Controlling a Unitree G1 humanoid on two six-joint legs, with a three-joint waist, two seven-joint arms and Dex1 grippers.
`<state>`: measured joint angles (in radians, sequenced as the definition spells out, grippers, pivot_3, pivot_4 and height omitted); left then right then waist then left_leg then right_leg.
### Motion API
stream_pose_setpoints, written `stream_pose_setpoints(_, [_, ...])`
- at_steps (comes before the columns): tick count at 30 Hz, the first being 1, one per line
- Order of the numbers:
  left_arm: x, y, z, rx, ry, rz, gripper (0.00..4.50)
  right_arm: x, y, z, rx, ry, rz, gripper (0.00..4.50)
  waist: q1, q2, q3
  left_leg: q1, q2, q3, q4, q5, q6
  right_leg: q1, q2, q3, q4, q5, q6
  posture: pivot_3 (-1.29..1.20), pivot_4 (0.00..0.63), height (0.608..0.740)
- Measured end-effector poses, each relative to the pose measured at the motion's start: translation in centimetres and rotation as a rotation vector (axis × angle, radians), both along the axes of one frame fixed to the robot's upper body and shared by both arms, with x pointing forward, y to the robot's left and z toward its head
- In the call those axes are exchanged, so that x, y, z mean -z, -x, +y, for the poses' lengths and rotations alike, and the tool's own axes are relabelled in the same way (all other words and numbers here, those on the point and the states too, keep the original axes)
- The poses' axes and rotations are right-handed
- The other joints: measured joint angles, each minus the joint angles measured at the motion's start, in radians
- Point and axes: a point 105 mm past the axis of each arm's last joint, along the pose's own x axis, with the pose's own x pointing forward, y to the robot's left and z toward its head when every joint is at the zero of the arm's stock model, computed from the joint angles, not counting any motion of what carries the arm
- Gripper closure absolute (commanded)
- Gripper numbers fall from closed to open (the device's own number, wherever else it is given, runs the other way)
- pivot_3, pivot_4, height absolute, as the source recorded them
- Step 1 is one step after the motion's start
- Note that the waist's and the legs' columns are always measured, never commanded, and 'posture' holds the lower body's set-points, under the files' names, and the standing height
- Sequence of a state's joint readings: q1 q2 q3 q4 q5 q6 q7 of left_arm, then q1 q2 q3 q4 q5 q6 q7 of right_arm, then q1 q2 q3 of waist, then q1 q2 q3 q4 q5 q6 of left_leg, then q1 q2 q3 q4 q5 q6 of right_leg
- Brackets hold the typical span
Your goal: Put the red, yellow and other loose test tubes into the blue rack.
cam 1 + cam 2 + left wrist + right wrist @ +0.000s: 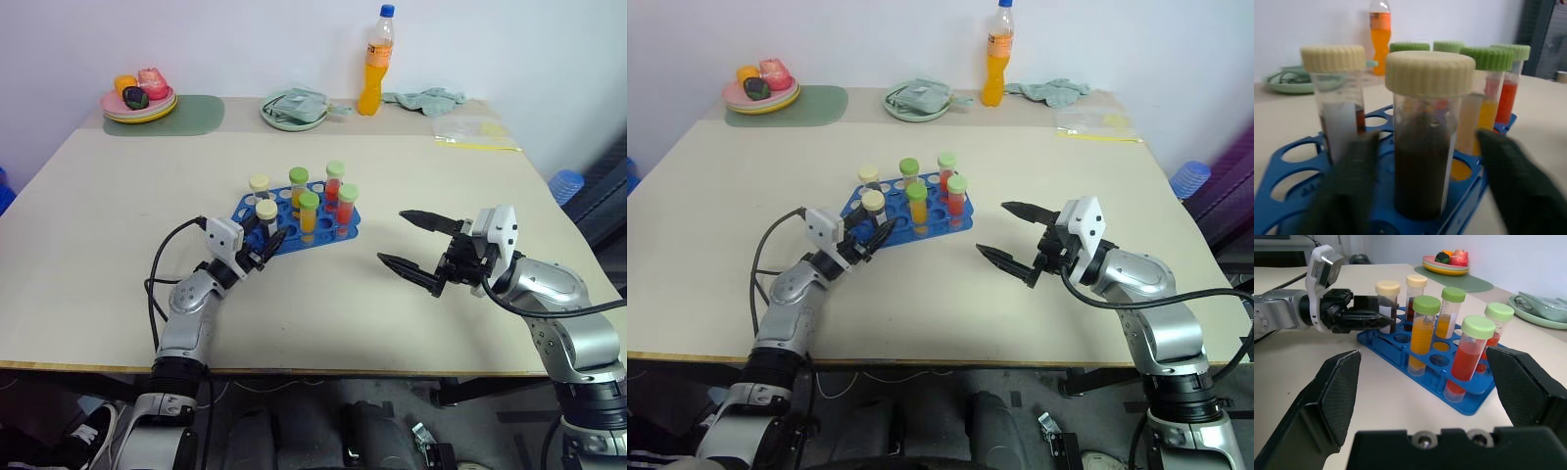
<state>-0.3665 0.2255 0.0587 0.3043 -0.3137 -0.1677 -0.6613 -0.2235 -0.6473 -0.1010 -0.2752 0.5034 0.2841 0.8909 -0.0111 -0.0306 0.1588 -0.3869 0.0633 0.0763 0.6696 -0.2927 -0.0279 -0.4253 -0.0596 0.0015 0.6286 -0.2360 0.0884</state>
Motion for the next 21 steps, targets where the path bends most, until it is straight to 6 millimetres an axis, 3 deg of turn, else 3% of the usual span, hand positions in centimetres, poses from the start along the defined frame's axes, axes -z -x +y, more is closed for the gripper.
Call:
stream_pose_setpoints(6, [-2.7,2.6,2.4,0.137,0.022,-0.013,0.03,0.1,0.0,0.0,0.001,0.002,0.002,0.0,-0.004,0.0,0.0,0.001,0.001,0.0,-0.001,0.0,0.0,0.0,0.001,0.0,0.0,0.0,0.0,0.0,0.15,0.74])
stream_pose_setpoints(10, [-3.1,5.1,6.2,0.241,-0.056,0.084,0.03,0.3,0.1,0.0,0.002,0.009,0.002,0.0,-0.004,0.0,0.0,0.002,0.002,0.0,-0.002,0.0,0.0,0.0,0.001,0.0,0.0,-0.002,-0.004,0.0,0.15,0.74])
stream_pose_setpoints(15, [-6.1,7.6,10.1,0.383,-0.151,0.124,0.03,0.5,0.2,0.0,-0.007,0.012,0.007,0.0,0.001,0.001,0.0,0.001,0.001,0.001,-0.002,0.0,0.0,0.0,0.0,0.0,-0.001,-0.003,-0.006,0.0,0.15,0.74])
stream_pose_setpoints(21, [-5.7,8.9,11.5,0.483,-0.132,0.184,0.03,1.1,0.5,-0.1,-0.006,0.013,0.025,0.0,0.0,0.001,0.001,0.001,0.001,0.001,-0.002,0.0,0.0,-0.001,0.0,0.0,-0.001,-0.004,-0.006,0.0,0.15,0.74])
